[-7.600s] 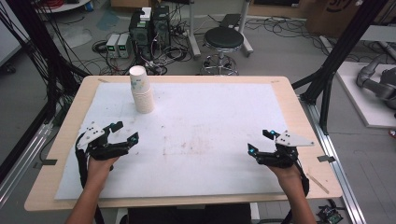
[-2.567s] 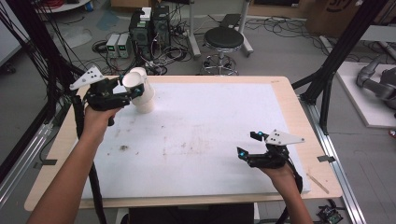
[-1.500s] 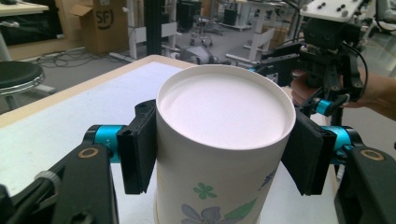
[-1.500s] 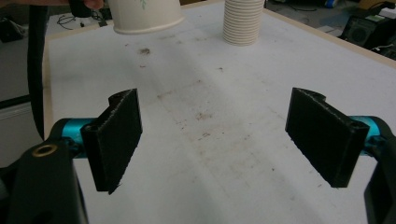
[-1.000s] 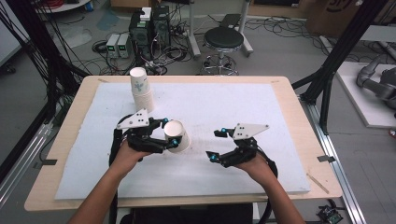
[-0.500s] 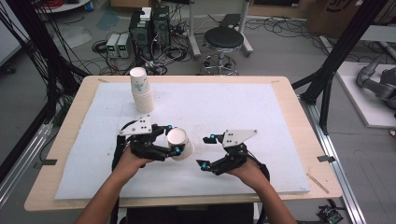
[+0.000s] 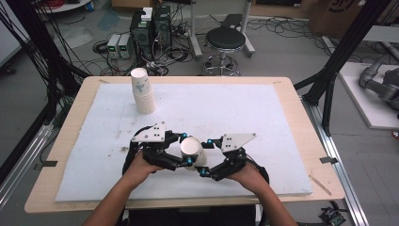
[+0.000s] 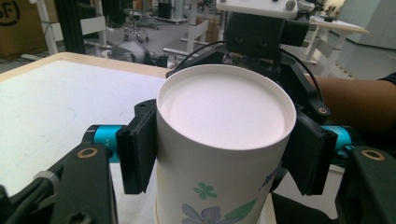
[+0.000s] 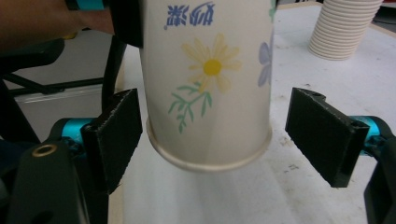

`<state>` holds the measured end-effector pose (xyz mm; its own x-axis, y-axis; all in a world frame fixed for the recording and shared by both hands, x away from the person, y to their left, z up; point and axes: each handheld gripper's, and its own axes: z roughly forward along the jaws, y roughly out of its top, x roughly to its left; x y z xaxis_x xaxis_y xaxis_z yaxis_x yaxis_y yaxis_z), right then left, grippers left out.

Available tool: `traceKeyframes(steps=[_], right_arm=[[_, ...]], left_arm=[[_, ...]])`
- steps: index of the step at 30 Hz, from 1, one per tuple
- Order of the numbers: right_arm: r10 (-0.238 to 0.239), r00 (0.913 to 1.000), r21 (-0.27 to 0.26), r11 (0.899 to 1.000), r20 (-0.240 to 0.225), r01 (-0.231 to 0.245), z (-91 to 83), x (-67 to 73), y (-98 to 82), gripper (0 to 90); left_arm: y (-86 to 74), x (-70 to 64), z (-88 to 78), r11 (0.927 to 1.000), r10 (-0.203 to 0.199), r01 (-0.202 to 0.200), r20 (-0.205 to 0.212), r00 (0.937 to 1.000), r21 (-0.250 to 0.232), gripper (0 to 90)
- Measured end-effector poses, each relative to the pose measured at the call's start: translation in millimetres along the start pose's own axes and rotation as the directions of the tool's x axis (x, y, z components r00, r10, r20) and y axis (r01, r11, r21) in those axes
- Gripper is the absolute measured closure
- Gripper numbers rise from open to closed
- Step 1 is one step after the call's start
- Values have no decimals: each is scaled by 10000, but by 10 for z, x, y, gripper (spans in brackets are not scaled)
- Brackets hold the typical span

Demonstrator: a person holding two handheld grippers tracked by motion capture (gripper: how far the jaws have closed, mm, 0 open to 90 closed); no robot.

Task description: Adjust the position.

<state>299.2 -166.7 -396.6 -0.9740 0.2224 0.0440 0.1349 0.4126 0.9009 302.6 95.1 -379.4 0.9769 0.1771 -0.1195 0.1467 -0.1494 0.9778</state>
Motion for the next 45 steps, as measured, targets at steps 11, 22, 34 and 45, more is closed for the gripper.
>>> traceKeyframes(steps=[11,22,34,45], right_arm=[[-24,9987,-317,9995,-508,8,27,5,-4,285],[-202,9983,-81,9998,-555,198,-20,-20,7,376],[-662,9971,1503,9861,-365,710,-48,-47,133,386],[-1280,9897,3051,9418,-634,1414,24,-30,280,386]], left_arm=[[-2,-23,85,9993,-119,132,373,9992,-360,344],[53,-16,3,9998,-94,95,-96,9999,170,136],[148,-5,-103,9874,170,-128,-255,9995,1576,137],[188,-19,-63,9587,479,-461,2,9989,2806,139]])
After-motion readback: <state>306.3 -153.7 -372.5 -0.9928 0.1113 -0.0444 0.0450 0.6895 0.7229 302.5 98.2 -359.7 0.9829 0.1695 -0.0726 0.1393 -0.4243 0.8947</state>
